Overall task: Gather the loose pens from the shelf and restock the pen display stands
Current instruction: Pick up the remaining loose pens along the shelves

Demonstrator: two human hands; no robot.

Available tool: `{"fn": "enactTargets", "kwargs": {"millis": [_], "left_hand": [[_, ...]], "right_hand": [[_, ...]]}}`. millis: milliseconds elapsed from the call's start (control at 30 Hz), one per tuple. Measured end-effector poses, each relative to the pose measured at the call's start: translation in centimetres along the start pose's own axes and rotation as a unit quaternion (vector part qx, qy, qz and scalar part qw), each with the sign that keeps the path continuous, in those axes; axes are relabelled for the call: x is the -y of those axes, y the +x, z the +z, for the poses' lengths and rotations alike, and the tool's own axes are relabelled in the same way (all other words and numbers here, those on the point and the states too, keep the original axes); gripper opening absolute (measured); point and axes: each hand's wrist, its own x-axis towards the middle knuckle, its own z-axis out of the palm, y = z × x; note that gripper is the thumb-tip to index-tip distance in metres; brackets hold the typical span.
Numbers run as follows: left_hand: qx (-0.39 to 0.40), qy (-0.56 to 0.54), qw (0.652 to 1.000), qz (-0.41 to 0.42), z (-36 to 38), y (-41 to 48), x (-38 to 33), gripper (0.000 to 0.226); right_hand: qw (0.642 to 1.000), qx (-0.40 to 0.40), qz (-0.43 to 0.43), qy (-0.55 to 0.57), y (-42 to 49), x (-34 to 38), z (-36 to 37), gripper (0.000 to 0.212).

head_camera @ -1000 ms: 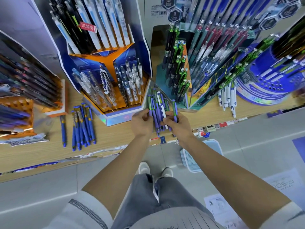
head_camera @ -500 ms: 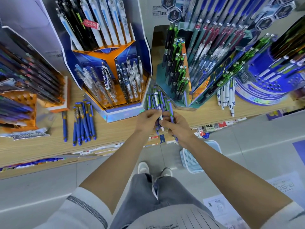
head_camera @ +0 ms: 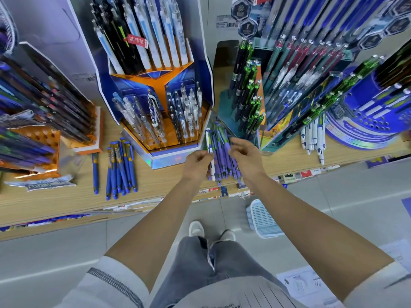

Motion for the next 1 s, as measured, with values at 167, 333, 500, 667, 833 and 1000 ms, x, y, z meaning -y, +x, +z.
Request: {"fn": "enactTargets", "kwargs": {"millis": [167,333,500,667,833,1000], "left_hand": [[0.01,0.001,1.0,0.007,-0.6,0.6,0.0,0.022],[0.024,0.007,1.0,0.017,-1.0,1.2,0.3,0.017],[0.019,-0.013,0.999,0.025,-0.9,1.0,0.1,0.015],[0.009,-0.031,0.998,0.054,0.6,-0.1,-0.1,0.008],[0.001,0.041,0.991,0.126,4.0,-2.2,-0.2,0.014],[-0.011,0.191,0.951,0.243,10.4,-3.7,1.0,0.013]], "right_hand": [[0.99,-0.088,-0.063,-0.088,1.3,-0.5,1.7,0.02],[0.98,-0.077,-0.066,-0.17,1.9,-1.1,2.0,0.014],[0.985,-0.03,-0.128,-0.115,0.0,-1.1,1.1,0.005],[0.982,0.157,-0.083,-0.063,-2.0,-1.7,-0.9,0.025],[0.986,0.152,-0.065,-0.003,-2.6,-2.1,-5.5,0.025],[0.987,0.157,-0.009,-0.022,-3.8,-4.4,-13.9,0.024]]}}
